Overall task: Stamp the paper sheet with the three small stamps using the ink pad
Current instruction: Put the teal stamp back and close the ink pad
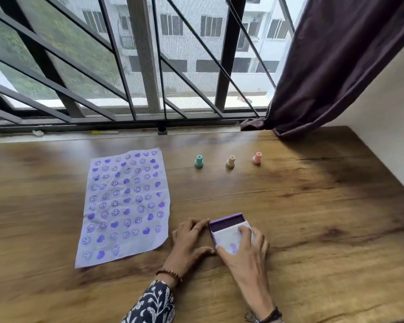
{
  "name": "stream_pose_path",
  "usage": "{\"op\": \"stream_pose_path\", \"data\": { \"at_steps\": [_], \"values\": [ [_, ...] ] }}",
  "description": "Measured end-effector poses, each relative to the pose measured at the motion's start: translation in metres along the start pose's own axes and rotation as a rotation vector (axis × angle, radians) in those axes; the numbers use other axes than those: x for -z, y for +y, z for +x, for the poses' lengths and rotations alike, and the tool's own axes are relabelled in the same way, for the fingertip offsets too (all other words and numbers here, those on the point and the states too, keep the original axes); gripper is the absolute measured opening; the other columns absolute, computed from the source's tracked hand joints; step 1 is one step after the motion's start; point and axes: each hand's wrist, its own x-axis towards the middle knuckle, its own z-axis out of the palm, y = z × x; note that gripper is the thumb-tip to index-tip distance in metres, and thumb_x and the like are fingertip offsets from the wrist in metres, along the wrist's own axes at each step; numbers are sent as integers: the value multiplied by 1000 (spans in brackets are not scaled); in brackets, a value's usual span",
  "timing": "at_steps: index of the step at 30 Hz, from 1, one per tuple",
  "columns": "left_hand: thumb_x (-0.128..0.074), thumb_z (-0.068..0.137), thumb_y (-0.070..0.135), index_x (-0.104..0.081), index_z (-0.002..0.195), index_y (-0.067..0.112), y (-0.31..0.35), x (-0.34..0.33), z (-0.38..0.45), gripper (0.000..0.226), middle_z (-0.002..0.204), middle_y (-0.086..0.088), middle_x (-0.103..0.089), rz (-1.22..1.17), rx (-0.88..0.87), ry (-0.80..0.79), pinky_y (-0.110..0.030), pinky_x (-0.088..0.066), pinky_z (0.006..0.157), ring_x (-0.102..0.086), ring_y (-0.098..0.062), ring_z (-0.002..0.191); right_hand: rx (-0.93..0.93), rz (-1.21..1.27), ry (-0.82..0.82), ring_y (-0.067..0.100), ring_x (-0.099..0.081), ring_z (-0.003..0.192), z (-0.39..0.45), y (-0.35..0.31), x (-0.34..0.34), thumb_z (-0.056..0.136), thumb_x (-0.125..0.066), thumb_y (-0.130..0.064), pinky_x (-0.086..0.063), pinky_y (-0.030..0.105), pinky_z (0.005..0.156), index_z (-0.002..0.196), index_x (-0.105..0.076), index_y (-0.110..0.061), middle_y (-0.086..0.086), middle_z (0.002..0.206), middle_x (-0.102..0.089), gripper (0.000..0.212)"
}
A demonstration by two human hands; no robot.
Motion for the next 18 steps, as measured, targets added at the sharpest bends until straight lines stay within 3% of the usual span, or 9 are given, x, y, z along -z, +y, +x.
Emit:
{"op": "stream_pose_path", "data": {
  "at_steps": [18],
  "values": [
    [-73, 66, 42, -41, 130, 33, 3, 3, -2, 72, 127, 6, -46, -25, -22, 16, -18, -14, 75, -35, -11, 117, 9, -88, 31, 30, -42, 110, 15, -7, -5, 61, -73, -53, -38, 37, 92, 118, -48, -16, 12, 120, -47, 72]
  ]
}}
